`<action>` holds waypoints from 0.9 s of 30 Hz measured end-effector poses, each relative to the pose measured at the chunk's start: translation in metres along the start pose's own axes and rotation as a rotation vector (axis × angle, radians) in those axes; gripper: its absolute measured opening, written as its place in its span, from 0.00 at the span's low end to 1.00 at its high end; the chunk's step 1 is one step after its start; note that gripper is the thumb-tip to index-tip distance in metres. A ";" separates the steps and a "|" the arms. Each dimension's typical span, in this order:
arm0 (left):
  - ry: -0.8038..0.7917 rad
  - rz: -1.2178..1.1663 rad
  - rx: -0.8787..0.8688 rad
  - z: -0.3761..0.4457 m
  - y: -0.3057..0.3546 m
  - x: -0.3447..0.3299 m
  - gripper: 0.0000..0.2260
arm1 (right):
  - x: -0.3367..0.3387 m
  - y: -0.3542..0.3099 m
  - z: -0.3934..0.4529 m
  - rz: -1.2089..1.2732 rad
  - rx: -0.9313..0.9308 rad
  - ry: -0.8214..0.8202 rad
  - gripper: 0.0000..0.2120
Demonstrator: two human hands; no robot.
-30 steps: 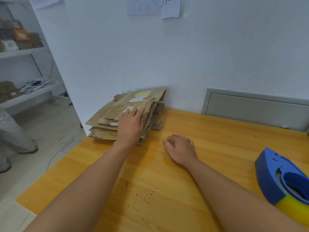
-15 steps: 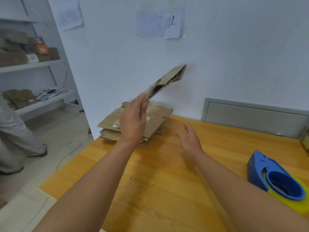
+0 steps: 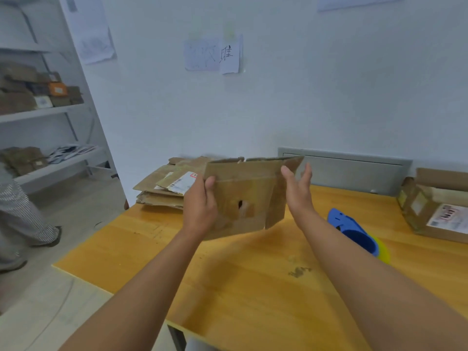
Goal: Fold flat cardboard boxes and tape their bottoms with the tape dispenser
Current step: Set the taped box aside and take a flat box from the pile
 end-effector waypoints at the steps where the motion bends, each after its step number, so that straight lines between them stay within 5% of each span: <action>1: -0.008 -0.014 0.013 -0.008 -0.001 -0.004 0.12 | 0.005 0.001 -0.007 0.009 -0.003 -0.035 0.48; 6: 0.005 -0.182 0.098 -0.035 -0.005 -0.022 0.14 | 0.017 0.007 -0.036 -0.046 0.039 -0.159 0.61; 10: -0.018 -0.303 0.125 -0.043 -0.006 -0.035 0.08 | 0.014 0.013 -0.042 -0.088 0.121 -0.262 0.54; 16: -0.060 -0.323 0.103 -0.034 -0.020 -0.038 0.26 | 0.014 0.011 -0.035 -0.225 0.151 -0.237 0.55; 27: -0.117 -0.405 0.103 -0.032 -0.034 -0.042 0.27 | 0.010 0.019 -0.032 -0.299 0.151 -0.205 0.54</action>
Point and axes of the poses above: each hand's wrist, its own z-axis towards the middle knuckle, its own x-axis out of the back of the hand, y = z × x, the point moved 1 cm from there along z, towards the middle knuckle, and after that the axes turned 6 degrees about -y, right-handed, at the moved point
